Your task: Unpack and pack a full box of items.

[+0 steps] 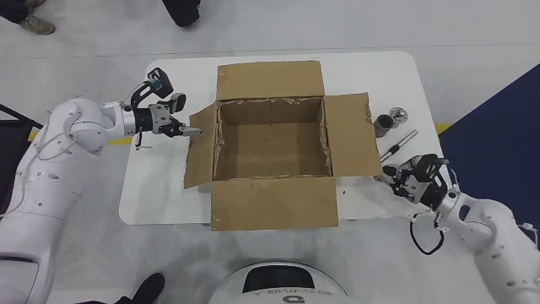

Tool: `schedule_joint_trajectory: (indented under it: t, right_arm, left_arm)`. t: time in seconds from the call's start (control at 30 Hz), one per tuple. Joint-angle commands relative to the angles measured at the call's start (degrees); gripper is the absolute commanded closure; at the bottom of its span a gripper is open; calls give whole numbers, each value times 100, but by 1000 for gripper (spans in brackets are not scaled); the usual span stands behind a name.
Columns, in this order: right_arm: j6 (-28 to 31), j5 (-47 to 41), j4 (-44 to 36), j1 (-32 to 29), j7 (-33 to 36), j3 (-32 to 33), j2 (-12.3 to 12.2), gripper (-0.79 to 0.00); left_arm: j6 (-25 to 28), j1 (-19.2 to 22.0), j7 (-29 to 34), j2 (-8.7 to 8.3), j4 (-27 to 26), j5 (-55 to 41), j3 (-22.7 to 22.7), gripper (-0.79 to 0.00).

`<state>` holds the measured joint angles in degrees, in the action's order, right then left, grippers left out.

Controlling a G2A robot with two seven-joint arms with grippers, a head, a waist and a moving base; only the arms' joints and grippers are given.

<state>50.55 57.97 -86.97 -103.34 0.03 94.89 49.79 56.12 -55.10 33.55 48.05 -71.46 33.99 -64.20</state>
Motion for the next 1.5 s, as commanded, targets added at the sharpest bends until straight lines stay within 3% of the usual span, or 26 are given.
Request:
schedule_joint_trajectory:
  t: [0.0, 0.33, 0.37, 0.4, 0.6, 0.8, 0.83, 1.17, 1.47]
  right_arm:
    - [119, 10, 63, 101, 103, -53, -3, 0]
    - [287, -130, 396, 481, 471, -267, 5, 0]
    - [285, -136, 402, 490, 505, -274, 4, -80]
    - [283, -146, 402, 497, 537, -279, 4, -89]
    - [261, -231, 437, 567, 744, -345, 6, -6]
    - [216, -240, 373, 510, 713, -280, 0, -200]
    - [206, -217, 338, 475, 672, -244, -2, -237]
    - [-330, 22, -645, -481, 126, 530, -18, -332]
    - [-588, 366, -2080, -1370, -88, 1500, -9, -363]
  left_arm:
    - [0, 0, 0, 0, 0, 0, 0, -785]
    - [0, 0, 0, 0, 0, 0, 0, -785]
    - [0, 0, 0, 0, 0, 0, 0, -785]
    - [0, 0, 0, 0, 0, 0, 0, -785]
    - [0, 0, 0, 0, 0, 0, 0, -785]
    - [0, 0, 0, 0, 0, 0, 0, -785]
    - [0, 0, 0, 0, 0, 0, 0, -785]
    - [0, 0, 0, 0, 0, 0, 0, -785]
    - [0, 0, 0, 0, 0, 0, 0, -785]
